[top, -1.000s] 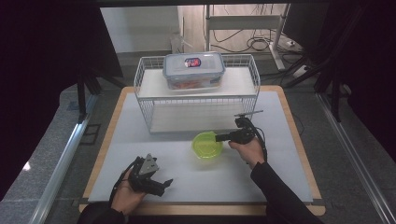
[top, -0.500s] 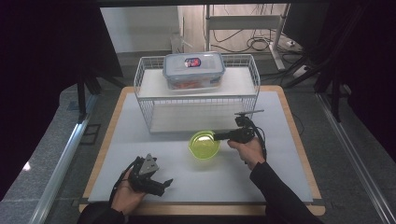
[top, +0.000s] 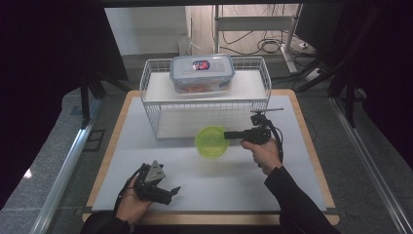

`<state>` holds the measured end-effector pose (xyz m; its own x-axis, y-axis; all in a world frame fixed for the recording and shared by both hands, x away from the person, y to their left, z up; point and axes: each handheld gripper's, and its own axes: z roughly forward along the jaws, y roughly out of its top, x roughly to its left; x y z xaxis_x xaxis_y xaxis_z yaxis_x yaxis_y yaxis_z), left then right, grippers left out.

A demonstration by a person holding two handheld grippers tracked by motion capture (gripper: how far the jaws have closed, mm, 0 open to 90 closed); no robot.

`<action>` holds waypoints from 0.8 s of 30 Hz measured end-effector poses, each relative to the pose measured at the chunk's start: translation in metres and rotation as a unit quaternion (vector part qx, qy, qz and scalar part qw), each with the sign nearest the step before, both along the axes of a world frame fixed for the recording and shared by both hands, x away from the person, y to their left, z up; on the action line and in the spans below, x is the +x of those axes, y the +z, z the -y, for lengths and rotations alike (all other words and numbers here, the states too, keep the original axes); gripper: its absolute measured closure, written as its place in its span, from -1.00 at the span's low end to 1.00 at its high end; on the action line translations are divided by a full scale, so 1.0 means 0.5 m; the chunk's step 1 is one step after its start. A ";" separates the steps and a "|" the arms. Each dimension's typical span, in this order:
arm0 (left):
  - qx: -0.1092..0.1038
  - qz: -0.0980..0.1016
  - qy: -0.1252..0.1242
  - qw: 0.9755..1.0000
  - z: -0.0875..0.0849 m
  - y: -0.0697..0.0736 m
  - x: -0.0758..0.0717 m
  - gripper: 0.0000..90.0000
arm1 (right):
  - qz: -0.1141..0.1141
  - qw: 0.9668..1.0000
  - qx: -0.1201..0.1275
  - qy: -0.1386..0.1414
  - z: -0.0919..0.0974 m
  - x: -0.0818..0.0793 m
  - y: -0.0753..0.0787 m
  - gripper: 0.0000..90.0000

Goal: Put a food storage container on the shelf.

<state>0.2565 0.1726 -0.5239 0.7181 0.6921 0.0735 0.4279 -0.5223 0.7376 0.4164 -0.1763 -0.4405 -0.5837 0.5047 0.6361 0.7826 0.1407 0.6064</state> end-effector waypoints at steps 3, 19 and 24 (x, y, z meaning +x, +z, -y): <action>0.000 0.000 0.000 1.000 0.000 0.000 0.000 -0.92 | 0.008 1.000 0.004 0.002 0.001 -0.003 0.016 0.88; 0.001 0.001 -0.001 1.000 0.001 0.000 0.000 -0.92 | 0.024 0.999 0.038 -0.001 0.013 -0.010 0.075 0.88; 0.002 0.001 -0.001 1.000 0.001 0.001 0.000 -0.92 | 0.027 0.998 0.057 -0.004 0.020 -0.007 0.107 0.88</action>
<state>0.2566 0.1722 -0.5236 0.7192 0.6904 0.0778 0.4254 -0.5261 0.7364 0.4129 -0.1863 -0.3871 -0.6149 0.4359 0.6572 0.7488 0.0614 0.6599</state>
